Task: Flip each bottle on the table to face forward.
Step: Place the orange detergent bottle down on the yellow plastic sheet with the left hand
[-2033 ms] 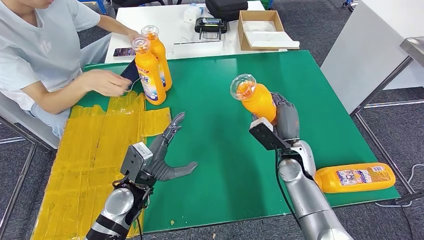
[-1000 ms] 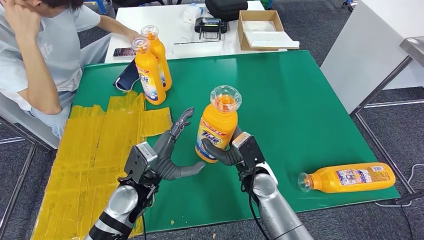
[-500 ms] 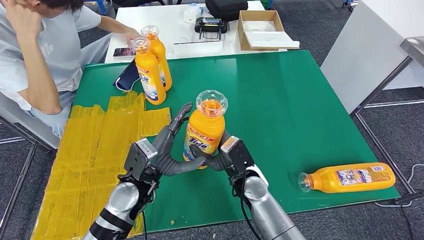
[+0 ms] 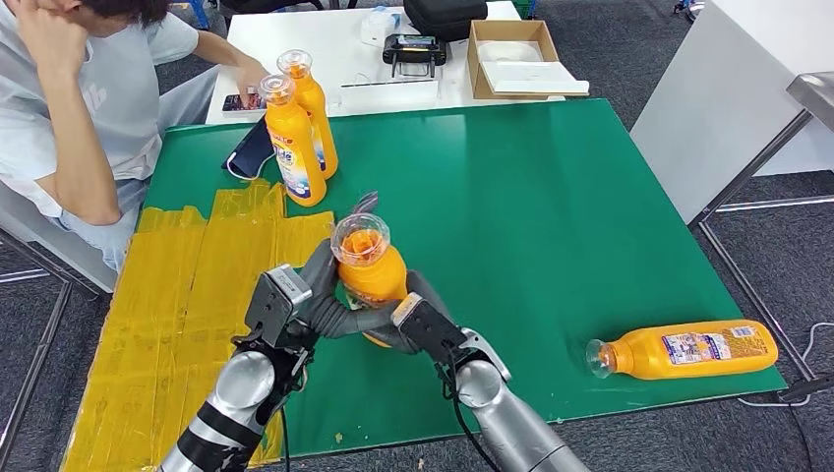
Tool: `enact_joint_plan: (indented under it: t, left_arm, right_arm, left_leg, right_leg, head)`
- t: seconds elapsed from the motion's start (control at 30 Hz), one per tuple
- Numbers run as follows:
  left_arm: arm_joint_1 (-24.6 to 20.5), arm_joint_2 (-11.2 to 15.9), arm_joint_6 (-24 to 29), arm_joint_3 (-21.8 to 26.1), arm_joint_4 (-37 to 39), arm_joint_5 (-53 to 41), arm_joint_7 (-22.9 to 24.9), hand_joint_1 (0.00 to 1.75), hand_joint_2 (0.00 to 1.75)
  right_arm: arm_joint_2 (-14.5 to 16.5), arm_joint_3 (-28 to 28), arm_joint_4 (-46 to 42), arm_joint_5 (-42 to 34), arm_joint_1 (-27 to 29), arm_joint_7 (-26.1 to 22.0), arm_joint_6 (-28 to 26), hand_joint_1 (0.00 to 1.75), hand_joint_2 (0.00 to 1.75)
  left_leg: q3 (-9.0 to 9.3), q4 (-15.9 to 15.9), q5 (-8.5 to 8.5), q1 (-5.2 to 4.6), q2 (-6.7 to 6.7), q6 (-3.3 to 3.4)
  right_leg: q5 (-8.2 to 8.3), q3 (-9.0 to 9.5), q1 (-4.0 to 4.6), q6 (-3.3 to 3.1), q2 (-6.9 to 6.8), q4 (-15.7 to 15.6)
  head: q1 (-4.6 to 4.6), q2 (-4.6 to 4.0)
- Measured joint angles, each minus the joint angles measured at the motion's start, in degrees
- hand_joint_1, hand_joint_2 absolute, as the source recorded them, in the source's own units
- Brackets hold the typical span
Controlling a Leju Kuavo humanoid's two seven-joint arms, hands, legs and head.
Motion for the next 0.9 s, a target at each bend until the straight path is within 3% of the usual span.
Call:
enact_joint_plan:
  t: [0.9]
  left_arm:
    - [-1.31,0.01,-2.74,-0.45,2.01,3.25,1.52,0.0,1.75]
  right_arm:
    - [1.05,1.22,6.75,2.51,-0.87,-0.73,-2.48,1.75,1.75]
  left_leg:
    - [-0.01,0.0,0.0,-0.01,-0.01,0.0]
  right_leg:
    - [0.0,-0.01,-0.01,0.0,0.0,0.0]
  head:
    - [0.01,0.0]
